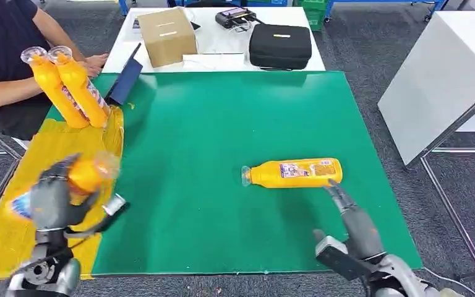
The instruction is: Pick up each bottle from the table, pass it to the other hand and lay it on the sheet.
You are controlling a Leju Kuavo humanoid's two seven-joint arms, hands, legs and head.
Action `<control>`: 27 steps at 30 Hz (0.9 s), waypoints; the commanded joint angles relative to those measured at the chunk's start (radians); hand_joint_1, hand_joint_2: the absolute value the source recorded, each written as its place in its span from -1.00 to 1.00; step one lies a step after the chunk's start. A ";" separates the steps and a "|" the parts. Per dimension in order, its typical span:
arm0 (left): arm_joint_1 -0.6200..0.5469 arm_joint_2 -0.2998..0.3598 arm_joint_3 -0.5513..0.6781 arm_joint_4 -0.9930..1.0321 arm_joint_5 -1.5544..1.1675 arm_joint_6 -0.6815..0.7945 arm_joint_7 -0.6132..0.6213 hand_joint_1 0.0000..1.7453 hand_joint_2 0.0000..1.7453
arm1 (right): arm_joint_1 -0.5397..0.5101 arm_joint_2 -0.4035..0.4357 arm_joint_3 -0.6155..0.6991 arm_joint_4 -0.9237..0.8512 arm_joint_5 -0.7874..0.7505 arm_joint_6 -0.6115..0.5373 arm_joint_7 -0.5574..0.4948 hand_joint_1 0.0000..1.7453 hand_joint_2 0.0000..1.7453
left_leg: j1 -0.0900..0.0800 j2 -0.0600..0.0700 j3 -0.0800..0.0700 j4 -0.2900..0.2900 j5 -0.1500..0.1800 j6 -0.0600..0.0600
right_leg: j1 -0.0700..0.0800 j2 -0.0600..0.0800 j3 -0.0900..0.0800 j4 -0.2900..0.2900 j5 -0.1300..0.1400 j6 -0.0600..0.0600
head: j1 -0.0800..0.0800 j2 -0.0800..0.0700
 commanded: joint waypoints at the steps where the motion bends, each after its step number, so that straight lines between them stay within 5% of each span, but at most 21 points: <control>1: -0.160 0.055 -0.322 0.495 -0.006 -0.070 -0.140 1.00 1.00 | -0.124 -0.064 -0.119 0.083 -0.030 0.071 0.003 -1.00 -1.00 | -0.001 -0.004 0.003 -0.003 0.003 0.001 | -0.001 -0.002 0.007 -0.002 0.001 0.000 | 0.001 0.000; 11: -0.222 -0.011 -0.306 0.632 -0.006 -0.179 -0.253 1.00 1.00 | -0.221 -0.080 -0.094 0.185 -0.010 0.102 0.032 -1.00 -1.00 | -0.004 -0.004 0.000 -0.001 0.004 0.003 | -0.004 -0.002 0.005 -0.001 0.004 0.004 | 0.001 0.000; 14: -0.236 -0.034 -0.265 0.678 0.083 -0.240 -0.414 0.94 1.00 | -0.281 -0.097 -0.072 0.252 -0.005 0.125 0.050 -1.00 -1.00 | -0.004 -0.004 0.002 -0.002 0.005 0.003 | -0.004 -0.001 0.007 -0.002 0.005 0.003 | 0.001 0.000; 15: -0.245 -0.026 -0.280 0.688 0.080 -0.264 -0.445 -1.00 -1.00 | -0.313 -0.100 -0.060 0.287 -0.007 0.139 0.054 -1.00 -1.00 | -0.004 -0.004 0.002 -0.002 0.005 0.003 | -0.004 -0.002 0.008 -0.001 0.004 0.004 | 0.000 0.000; 18: -0.270 -0.037 -0.258 0.700 0.178 -0.296 -0.525 -1.00 -1.00 | -0.381 -0.112 -0.018 0.377 -0.002 0.167 0.061 -1.00 -1.00 | -0.004 -0.004 0.004 -0.002 0.005 0.004 | -0.004 -0.002 0.010 -0.001 0.005 0.004 | 0.001 0.000; 19: -0.276 -0.041 -0.253 0.697 0.207 -0.313 -0.546 -1.00 -1.00 | -0.399 -0.114 -0.002 0.406 0.005 0.172 0.062 -1.00 1.00 | -0.003 -0.002 0.004 -0.002 0.006 0.004 | -0.003 0.001 0.010 -0.002 0.007 0.004 | 0.000 0.000; 24: -0.330 -0.054 -0.258 0.646 0.419 -0.457 -0.678 -1.00 -1.00 | -0.615 -0.101 0.155 0.658 0.067 0.213 0.107 -1.00 1.00 | -0.004 -0.006 0.003 -0.001 0.009 0.007 | -0.004 -0.003 0.011 0.000 0.007 0.006 | 0.001 0.000; 27: -0.324 -0.048 -0.273 0.627 0.436 -0.470 -0.669 -1.00 -1.00 | -0.642 -0.093 0.182 0.687 0.067 0.206 0.106 -1.00 1.00 | -0.005 -0.007 0.003 -0.001 0.010 0.008 | -0.005 -0.003 0.010 0.000 0.008 0.008 | 0.001 0.000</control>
